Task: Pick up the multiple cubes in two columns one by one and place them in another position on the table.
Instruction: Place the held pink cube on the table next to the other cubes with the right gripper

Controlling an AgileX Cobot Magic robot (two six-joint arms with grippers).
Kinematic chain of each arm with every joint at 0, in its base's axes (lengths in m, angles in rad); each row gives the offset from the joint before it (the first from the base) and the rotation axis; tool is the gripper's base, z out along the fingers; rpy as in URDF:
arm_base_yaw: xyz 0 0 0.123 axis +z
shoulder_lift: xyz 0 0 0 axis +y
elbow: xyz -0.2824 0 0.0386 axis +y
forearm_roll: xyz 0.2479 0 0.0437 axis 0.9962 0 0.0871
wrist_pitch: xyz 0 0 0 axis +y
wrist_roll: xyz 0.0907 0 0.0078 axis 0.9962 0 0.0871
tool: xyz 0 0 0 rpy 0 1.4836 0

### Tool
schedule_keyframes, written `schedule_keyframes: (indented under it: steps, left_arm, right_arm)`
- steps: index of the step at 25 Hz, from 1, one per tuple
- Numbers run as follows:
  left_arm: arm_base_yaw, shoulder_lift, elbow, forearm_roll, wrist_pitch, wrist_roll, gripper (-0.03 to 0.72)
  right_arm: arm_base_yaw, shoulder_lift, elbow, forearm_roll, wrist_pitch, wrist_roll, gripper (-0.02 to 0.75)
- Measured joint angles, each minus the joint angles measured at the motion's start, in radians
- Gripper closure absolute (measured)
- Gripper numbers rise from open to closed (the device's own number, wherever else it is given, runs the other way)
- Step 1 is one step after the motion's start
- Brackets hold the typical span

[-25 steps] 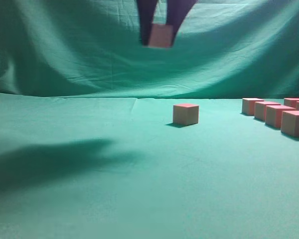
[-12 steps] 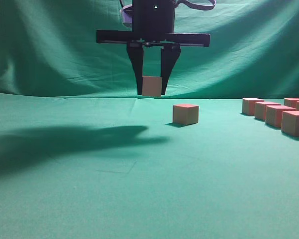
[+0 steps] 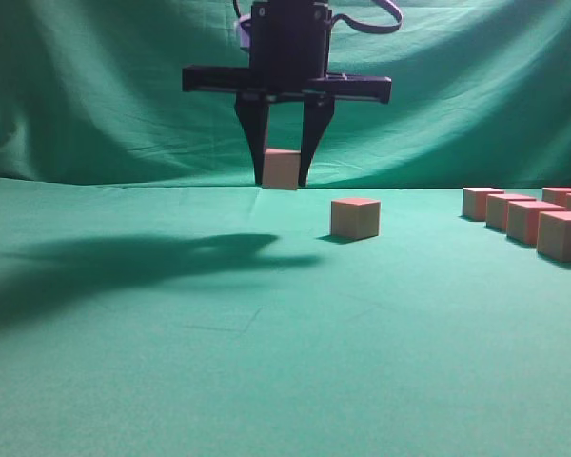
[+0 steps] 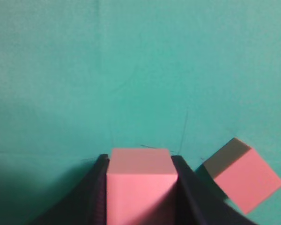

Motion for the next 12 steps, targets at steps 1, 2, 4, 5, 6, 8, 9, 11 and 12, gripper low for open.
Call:
schedule_keyframes:
  steps: [1, 2, 4, 5, 6, 8, 9, 11, 12]
  left_arm:
    - [0.000, 0.000, 0.000, 0.000, 0.000, 0.000, 0.688]
    - [0.000, 0.000, 0.000, 0.000, 0.000, 0.000, 0.688]
    - [0.000, 0.000, 0.000, 0.000, 0.000, 0.000, 0.688]
    - [0.000, 0.000, 0.000, 0.000, 0.000, 0.000, 0.688]
    - [0.000, 0.000, 0.000, 0.000, 0.000, 0.000, 0.688]
    - [0.000, 0.000, 0.000, 0.000, 0.000, 0.000, 0.688]
    - [0.000, 0.000, 0.000, 0.000, 0.000, 0.000, 0.688]
    - [0.000, 0.000, 0.000, 0.000, 0.000, 0.000, 0.688]
    - [0.000, 0.000, 0.000, 0.001, 0.000, 0.000, 0.688]
  right_arm:
    - [0.000, 0.006, 0.000, -0.004, 0.000, 0.008, 0.482]
    - [0.000, 0.013, 0.000, -0.010, -0.002, 0.015, 0.482]
    - [0.000, 0.025, 0.000, -0.031, -0.005, 0.037, 0.482]
    - [0.000, 0.027, 0.000, -0.047, -0.005, 0.047, 0.482]
    - [0.000, 0.028, 0.000, -0.063, -0.005, 0.058, 0.482]
    - [0.000, 0.029, 0.000, -0.085, -0.005, 0.074, 0.482]
    - [0.000, 0.029, 0.000, -0.091, -0.006, 0.085, 0.482]
    - [0.000, 0.029, 0.000, -0.095, -0.007, 0.096, 0.482]
    - [0.000, 0.029, 0.000, -0.095, -0.009, 0.098, 0.482]
